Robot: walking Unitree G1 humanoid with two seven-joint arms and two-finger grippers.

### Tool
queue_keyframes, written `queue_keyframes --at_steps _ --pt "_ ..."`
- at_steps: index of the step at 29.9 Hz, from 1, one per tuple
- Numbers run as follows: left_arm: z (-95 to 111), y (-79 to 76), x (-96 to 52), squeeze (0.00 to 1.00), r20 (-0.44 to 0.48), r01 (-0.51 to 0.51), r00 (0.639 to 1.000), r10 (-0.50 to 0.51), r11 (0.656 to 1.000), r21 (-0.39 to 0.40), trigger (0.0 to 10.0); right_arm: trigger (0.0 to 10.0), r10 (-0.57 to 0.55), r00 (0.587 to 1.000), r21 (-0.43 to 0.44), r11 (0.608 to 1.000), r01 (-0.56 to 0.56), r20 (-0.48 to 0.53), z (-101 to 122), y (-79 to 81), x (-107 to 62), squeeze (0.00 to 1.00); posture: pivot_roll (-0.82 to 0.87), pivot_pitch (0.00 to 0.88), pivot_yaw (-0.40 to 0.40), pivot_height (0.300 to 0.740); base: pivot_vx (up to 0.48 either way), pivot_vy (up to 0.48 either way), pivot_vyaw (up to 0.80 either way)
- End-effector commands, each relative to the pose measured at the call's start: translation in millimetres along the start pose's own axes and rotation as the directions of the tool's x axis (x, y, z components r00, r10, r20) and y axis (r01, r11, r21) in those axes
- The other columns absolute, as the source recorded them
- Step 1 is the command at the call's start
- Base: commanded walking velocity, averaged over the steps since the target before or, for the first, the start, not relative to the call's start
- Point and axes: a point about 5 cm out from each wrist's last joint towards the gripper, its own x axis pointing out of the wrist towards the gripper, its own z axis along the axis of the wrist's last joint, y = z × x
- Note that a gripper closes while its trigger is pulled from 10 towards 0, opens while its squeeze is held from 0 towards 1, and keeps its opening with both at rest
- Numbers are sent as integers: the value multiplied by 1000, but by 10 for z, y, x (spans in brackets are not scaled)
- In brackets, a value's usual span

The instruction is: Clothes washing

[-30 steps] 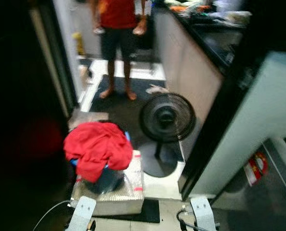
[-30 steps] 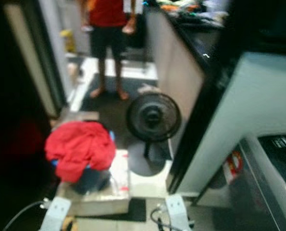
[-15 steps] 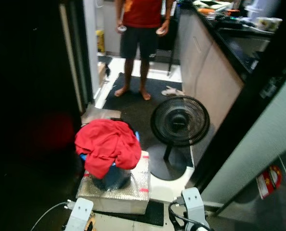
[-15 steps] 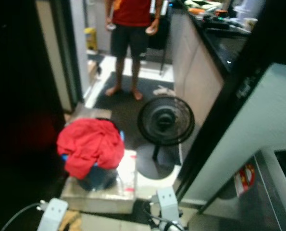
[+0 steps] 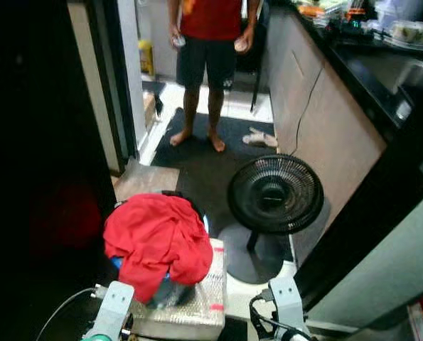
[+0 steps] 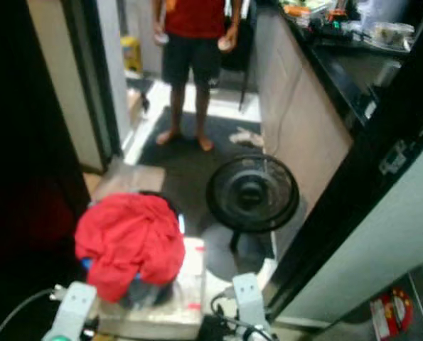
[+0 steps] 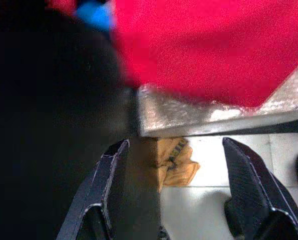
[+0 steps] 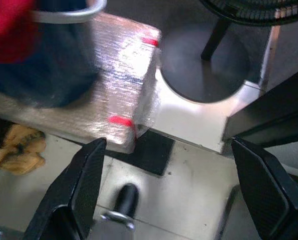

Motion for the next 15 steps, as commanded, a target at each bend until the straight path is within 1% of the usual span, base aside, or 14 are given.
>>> queue_keyframes --at_steps 1,10,15 --pt "-98 -58 -33 0 -40 12 999 -12 1000 2 10000 10000 -6 1000 11 1000 6 -6 -2 -21 0 0 19 19 -29 740 0 0 0" --pt "-94 -63 -36 0 -31 11 999 -11 1000 -5 10000 10000 1 1000 10 1000 -1 -5 2 -13 3 0 19 21 -31 740 0 0 0" --pt "-44 -41 -25 0 -3 -6 1000 5 999 -31 10000 10000 3 1000 5 1000 -4 28 56 -23 14 0 17 21 -30 740 0 0 0"
